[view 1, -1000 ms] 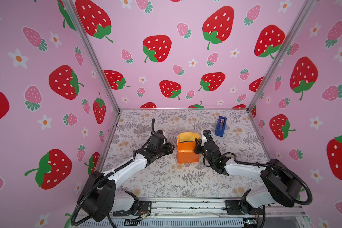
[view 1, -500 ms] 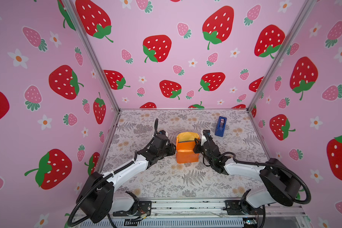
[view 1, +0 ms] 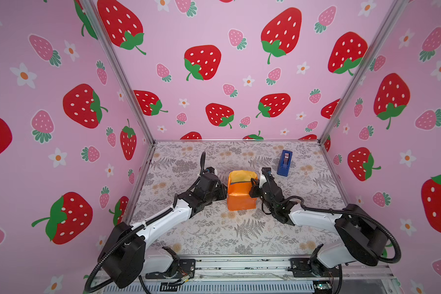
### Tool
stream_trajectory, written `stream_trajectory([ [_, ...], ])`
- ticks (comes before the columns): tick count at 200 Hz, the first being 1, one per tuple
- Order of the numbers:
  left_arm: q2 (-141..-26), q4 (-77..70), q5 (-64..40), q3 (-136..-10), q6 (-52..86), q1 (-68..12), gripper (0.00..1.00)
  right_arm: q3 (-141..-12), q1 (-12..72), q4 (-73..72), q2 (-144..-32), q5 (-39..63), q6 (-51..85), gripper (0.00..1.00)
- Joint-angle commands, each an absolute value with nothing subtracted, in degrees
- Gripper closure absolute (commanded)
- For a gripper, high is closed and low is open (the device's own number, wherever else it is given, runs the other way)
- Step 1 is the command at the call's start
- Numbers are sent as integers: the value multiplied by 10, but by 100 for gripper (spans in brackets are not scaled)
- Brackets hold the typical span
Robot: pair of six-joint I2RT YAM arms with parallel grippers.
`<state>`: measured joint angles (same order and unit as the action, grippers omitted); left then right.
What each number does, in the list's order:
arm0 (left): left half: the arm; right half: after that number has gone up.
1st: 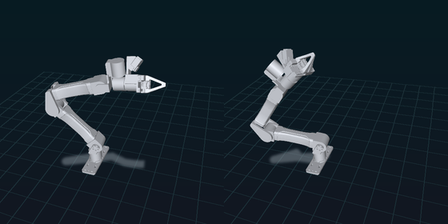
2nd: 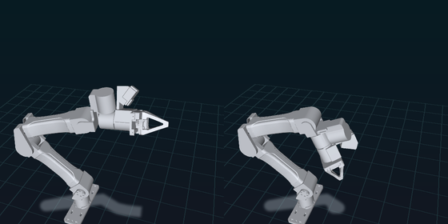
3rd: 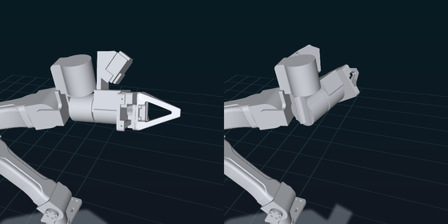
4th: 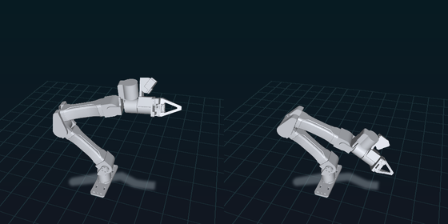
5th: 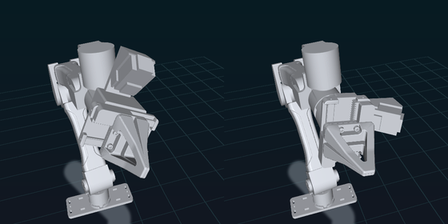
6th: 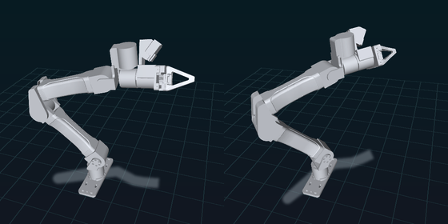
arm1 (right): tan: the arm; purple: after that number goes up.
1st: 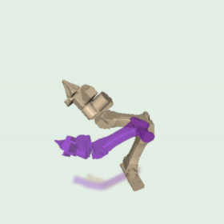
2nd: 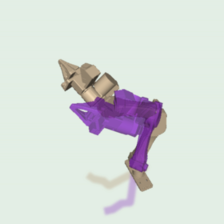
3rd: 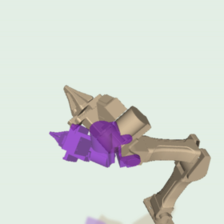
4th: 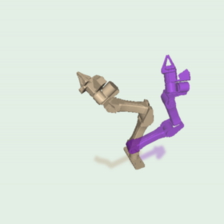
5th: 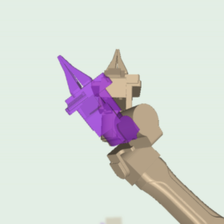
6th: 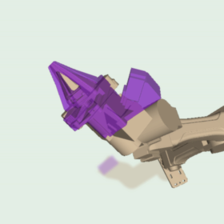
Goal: Wrap a gift box in wrapping paper
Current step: Fold the wrapping paper in the gift box.
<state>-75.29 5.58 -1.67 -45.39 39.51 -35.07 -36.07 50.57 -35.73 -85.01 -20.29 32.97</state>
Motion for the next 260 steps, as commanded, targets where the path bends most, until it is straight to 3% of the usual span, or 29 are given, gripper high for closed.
stream_trajectory([
  [1, -762, 33, -21, -475, 408, -361, 57, -367, 507, -344, -861, -196, 339, 100],
  [81, -702, 50, 32, -459, 409, -363, 55, -363, 508, -344, -858, -197, 342, 100],
  [173, -763, 18, -10, -472, 414, -366, 55, -365, 508, -345, -860, -193, 342, 100],
  [260, -819, 7, -23, -499, 411, -374, 50, -367, 508, -347, -864, -183, 344, 100],
])
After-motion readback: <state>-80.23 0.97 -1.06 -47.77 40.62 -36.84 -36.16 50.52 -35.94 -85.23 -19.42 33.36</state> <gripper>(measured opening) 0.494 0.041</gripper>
